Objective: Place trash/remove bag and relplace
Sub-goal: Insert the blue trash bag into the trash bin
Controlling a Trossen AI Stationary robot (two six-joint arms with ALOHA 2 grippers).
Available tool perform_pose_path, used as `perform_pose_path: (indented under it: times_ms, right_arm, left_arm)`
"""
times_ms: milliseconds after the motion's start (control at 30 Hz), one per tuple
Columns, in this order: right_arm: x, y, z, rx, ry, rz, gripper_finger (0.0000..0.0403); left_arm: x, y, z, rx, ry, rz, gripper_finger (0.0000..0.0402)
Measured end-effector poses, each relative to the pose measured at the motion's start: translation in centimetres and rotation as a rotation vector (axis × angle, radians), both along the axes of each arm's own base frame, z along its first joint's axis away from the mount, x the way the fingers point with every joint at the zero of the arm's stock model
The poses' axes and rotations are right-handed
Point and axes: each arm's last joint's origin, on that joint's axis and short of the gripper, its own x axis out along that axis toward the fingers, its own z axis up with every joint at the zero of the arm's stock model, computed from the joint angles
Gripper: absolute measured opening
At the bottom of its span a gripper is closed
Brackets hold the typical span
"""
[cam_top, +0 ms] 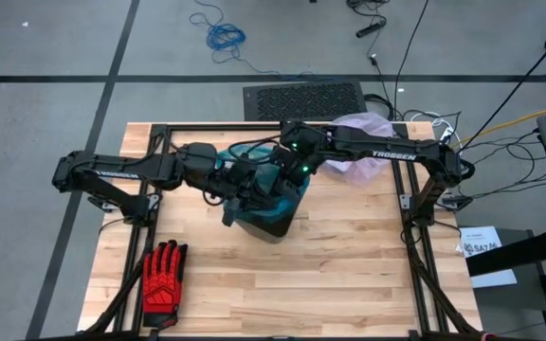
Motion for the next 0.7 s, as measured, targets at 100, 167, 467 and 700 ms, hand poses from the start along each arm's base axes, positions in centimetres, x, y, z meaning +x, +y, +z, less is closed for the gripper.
perform_pose_path:
  times_ms: [100,167,467,700]
  right_arm:
    - [0.0,-0.1,0.0,-0.003,-0.003,-0.001,0.0]
    - [0.0,-0.1,0.0,-0.004,-0.003,0.002,0.0]
    - [0.0,-0.1,0.1,-0.003,-0.009,0.005,0.0]
    - [-0.3,0.0,0.7,-0.009,-0.038,0.005,0.0]
  left_arm:
    - [0.0,0.2,0.0,0.0,0.0,0.009,0.0064]
    - [0.0,0.4,0.0,0.0,-0.002,0.016,0.0092]
    - [-0.1,1.0,-0.9,0.013,0.091,0.048,0.018]
    - [-0.4,1.2,-1.3,0.052,0.142,0.048,0.0183]
